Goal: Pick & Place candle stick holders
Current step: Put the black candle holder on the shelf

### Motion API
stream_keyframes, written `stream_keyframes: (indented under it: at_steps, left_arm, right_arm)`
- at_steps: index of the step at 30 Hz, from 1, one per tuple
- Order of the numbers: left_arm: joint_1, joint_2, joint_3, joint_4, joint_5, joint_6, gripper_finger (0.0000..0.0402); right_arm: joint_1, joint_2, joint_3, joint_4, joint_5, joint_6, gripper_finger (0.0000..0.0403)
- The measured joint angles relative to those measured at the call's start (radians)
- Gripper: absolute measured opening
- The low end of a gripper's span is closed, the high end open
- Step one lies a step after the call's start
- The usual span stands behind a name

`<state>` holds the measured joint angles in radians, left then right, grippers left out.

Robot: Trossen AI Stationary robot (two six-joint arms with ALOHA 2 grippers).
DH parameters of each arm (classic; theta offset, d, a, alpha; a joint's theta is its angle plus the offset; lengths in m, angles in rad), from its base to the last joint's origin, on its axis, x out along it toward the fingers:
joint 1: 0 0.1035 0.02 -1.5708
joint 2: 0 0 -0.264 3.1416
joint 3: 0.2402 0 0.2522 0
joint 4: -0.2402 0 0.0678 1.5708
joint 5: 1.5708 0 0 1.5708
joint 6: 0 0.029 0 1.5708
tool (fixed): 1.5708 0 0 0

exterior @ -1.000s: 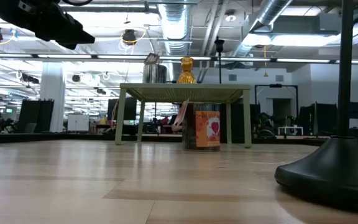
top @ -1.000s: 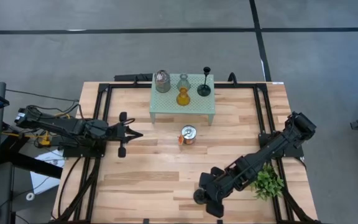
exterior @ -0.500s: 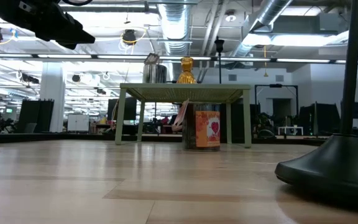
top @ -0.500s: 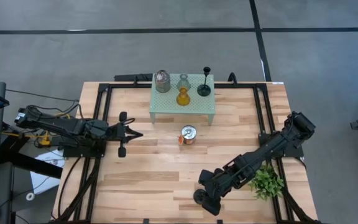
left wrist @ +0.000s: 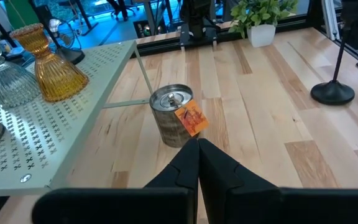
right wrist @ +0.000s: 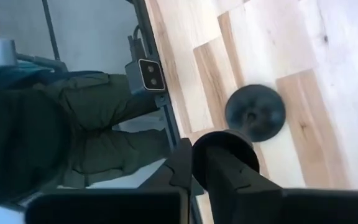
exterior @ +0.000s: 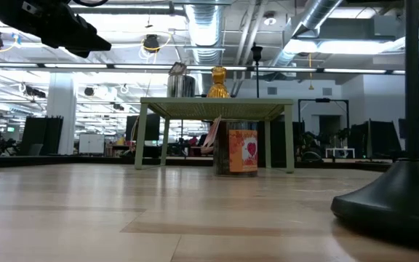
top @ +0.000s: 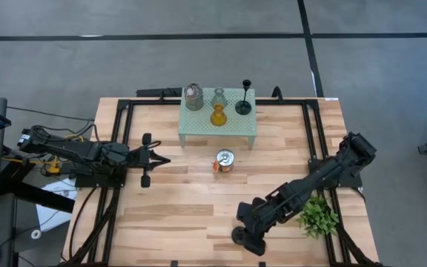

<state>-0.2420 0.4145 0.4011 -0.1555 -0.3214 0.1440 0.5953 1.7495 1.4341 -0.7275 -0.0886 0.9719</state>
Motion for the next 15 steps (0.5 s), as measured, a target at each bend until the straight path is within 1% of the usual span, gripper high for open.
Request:
stream_keyframes:
  at_steps: [4,7,12,15]
  left_arm:
    - [0.000,0.000,0.000,0.000,0.000,0.000,0.0008]
    - [0.000,0.000,0.000,0.000,0.000,0.000,0.0008]
    - [0.000,0.000,0.000,0.000,0.000,0.000,0.0008]
    - [0.000,0.000,0.000,0.000,0.000,0.000,0.0008]
  right_arm:
    - [0.001,-0.031,-0.003,-0.017,0.047,-0.035,0.0019]
    - [0.001,-0.063,-0.004,-0.066,0.113,-0.074,0.0006]
    - [-0.001,-0.099,-0.009,-0.147,0.220,-0.098,0.0000]
    - [-0.001,-0.110,-0.006,-0.172,0.240,-0.119,0.0001]
